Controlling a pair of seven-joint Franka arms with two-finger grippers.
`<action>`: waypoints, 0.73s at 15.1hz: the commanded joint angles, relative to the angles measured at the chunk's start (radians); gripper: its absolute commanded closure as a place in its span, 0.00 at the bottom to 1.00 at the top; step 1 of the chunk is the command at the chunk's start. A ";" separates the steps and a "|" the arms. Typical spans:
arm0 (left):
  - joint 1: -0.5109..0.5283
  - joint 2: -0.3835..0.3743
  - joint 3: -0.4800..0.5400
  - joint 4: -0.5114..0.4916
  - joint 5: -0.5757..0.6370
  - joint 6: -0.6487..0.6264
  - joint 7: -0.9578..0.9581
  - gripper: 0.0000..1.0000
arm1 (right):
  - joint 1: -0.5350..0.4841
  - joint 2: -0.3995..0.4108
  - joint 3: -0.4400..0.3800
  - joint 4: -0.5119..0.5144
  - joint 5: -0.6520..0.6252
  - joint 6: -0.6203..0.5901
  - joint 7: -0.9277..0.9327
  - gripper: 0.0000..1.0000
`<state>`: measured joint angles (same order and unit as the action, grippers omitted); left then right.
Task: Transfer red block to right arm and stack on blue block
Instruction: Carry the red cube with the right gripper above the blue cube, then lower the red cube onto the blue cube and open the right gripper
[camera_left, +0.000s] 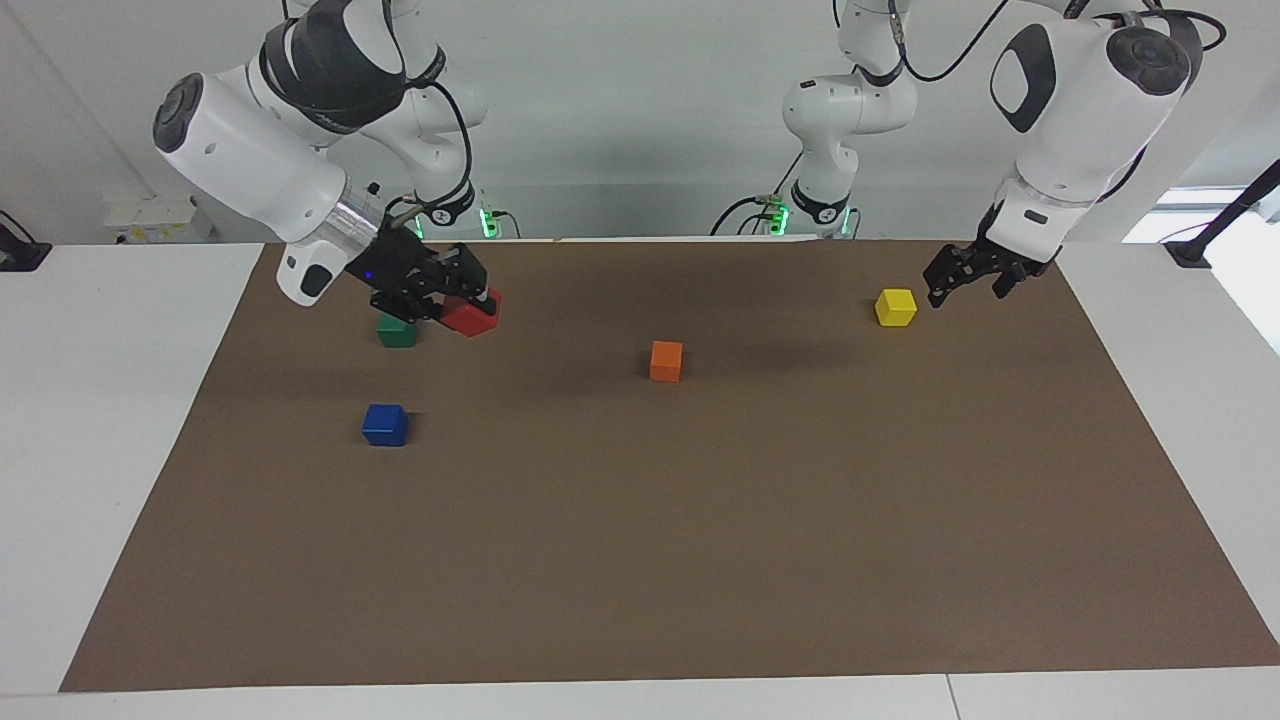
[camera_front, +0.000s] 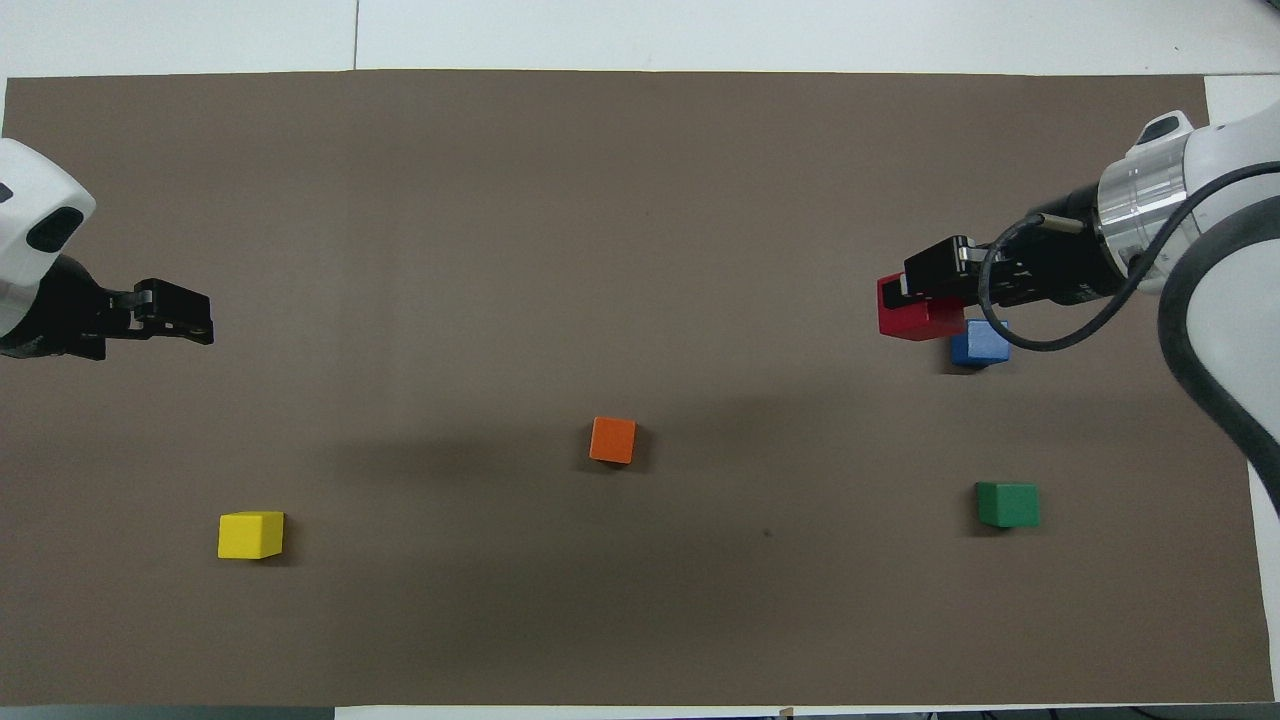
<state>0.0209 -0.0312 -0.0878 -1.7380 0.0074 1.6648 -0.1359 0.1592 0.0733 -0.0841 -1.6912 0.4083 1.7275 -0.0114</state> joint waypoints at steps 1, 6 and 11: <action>-0.016 0.024 0.013 0.038 -0.009 0.003 -0.001 0.00 | 0.000 0.002 0.006 -0.011 -0.203 0.029 0.021 1.00; -0.010 0.042 0.005 0.098 -0.010 -0.019 0.013 0.00 | -0.017 0.002 0.004 -0.115 -0.348 0.111 0.129 1.00; -0.010 0.039 -0.004 0.098 -0.014 -0.039 0.041 0.00 | -0.015 0.009 0.004 -0.309 -0.500 0.355 0.166 1.00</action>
<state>0.0184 -0.0090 -0.0986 -1.6673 0.0074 1.6485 -0.1157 0.1510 0.0978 -0.0877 -1.9266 -0.0368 2.0054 0.1233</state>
